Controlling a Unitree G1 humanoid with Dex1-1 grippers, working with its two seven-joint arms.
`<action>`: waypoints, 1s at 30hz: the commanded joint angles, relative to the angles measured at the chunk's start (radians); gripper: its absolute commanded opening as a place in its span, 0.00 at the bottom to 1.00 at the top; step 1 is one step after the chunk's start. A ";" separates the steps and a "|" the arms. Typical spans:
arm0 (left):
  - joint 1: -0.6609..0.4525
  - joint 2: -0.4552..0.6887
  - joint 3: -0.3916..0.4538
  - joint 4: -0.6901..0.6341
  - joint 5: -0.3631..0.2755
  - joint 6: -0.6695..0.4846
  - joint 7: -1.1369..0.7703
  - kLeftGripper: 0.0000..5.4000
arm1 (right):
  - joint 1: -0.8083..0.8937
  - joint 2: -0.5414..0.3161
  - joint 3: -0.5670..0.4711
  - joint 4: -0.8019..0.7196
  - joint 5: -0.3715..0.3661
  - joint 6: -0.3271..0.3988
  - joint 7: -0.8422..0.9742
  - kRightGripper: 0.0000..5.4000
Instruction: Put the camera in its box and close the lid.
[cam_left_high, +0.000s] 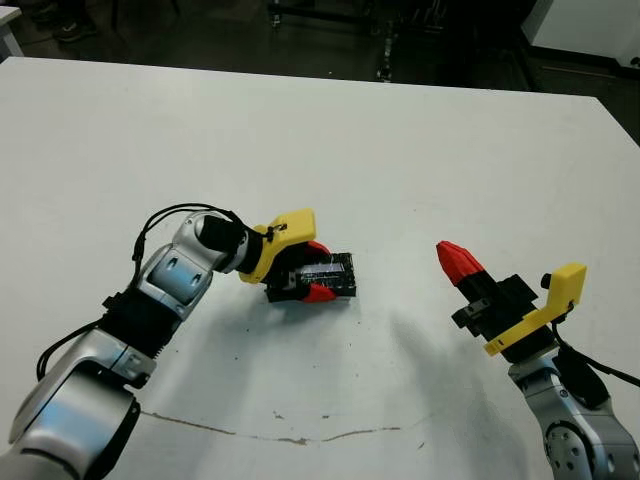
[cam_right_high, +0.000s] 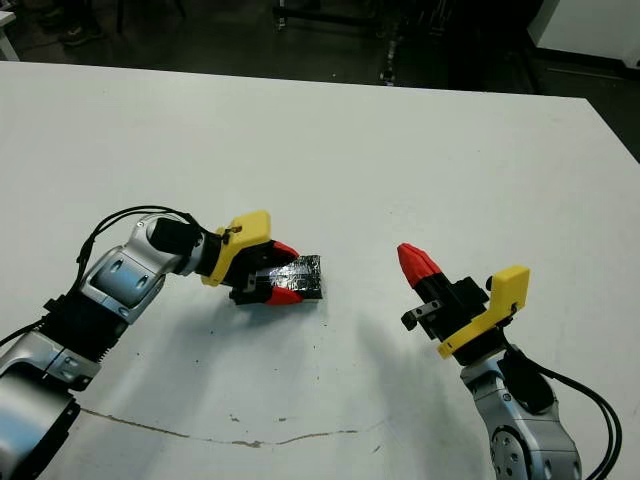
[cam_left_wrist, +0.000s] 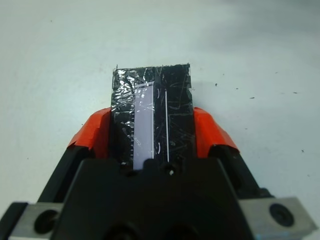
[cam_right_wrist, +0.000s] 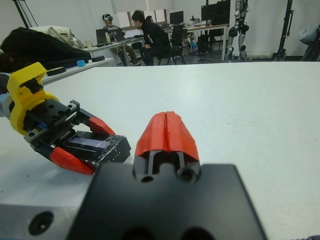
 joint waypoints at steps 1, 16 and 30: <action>0.067 -0.042 -0.058 0.043 0.068 0.063 0.099 0.58 | 0.009 -0.004 -0.002 0.001 -0.005 0.000 -0.006 0.00; 0.070 -0.030 -0.075 0.014 0.114 0.093 0.140 0.71 | -0.001 -0.007 -0.002 -0.002 0.004 0.012 -0.006 0.00; 0.093 0.024 -0.085 -0.010 0.130 0.002 0.130 1.00 | 0.000 -0.006 -0.002 -0.002 0.008 0.014 -0.005 0.00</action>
